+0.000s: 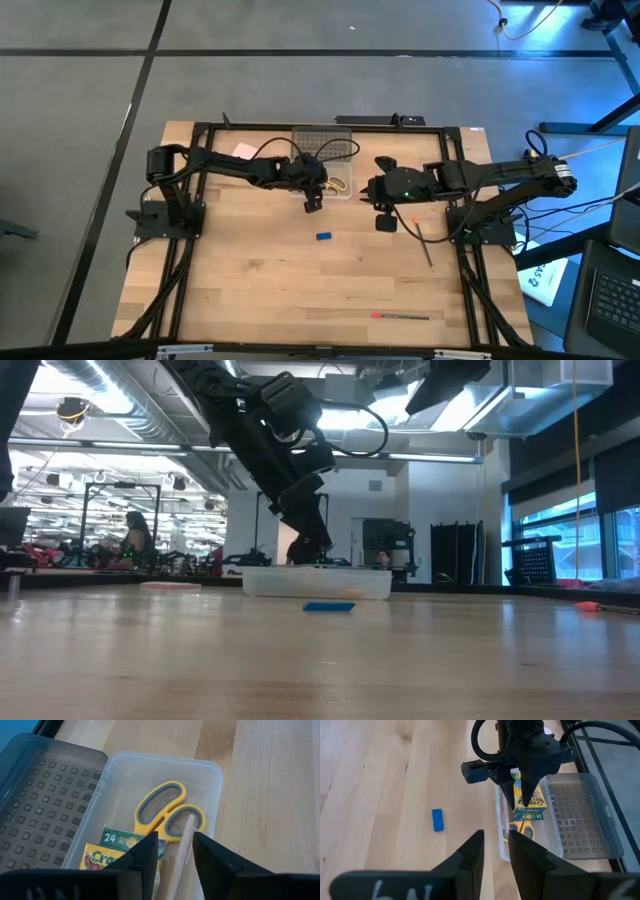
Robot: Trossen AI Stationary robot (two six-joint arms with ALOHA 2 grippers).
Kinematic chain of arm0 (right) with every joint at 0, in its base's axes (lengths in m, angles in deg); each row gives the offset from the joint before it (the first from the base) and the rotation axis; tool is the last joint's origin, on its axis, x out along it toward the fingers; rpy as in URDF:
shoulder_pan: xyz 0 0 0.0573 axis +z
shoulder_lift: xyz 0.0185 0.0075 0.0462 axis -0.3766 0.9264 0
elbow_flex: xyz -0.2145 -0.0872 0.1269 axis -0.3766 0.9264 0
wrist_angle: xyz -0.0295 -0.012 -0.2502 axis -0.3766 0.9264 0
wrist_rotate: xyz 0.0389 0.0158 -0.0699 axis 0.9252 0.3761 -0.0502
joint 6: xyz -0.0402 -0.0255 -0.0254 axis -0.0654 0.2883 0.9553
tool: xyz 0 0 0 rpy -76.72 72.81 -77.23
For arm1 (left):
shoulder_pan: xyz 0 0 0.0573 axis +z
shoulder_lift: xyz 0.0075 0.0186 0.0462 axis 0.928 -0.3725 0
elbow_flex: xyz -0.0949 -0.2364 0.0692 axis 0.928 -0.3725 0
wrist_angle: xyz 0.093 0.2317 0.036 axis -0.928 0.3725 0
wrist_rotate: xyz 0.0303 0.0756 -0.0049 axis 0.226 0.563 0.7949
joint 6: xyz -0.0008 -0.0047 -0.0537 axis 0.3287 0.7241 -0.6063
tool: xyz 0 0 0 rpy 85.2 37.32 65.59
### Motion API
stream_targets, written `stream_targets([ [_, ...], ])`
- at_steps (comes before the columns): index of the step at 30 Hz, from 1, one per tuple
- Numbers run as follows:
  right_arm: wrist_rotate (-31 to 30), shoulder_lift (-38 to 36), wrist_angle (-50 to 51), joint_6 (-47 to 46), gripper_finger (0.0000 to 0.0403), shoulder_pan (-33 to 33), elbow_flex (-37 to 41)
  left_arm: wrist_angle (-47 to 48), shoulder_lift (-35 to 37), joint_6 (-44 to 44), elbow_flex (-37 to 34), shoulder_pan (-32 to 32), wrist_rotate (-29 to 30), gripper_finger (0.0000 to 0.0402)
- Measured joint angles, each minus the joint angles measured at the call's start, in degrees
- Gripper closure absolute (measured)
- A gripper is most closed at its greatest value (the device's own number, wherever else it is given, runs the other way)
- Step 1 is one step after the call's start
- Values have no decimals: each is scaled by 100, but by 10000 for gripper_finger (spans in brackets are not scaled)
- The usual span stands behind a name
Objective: Pack school essentials
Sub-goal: Put the blue eraser into the black supply box
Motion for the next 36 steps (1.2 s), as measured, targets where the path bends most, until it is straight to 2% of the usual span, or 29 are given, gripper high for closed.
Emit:
stream_targets([
  [8, 887, -141, 233, 227, 311, 4, 4, 299, 279, -442, 157, -77, -42, 287],
  [16, 951, -319, 832, -42, 311, 216, 4, 1300, 919, -627, 157, -695, -174, 285],
  [20, 952, -197, 929, -55, 311, 431, 11, 1521, 989, -899, 155, -1144, -173, 285],
  [28, 947, -133, 811, -53, 311, 608, 11, 1012, 503, -1066, 157, -1926, -17, 285],
  [36, 947, -133, 805, -66, 311, 610, 9, 710, -75, -1419, 153, -2105, 315, 285],
])
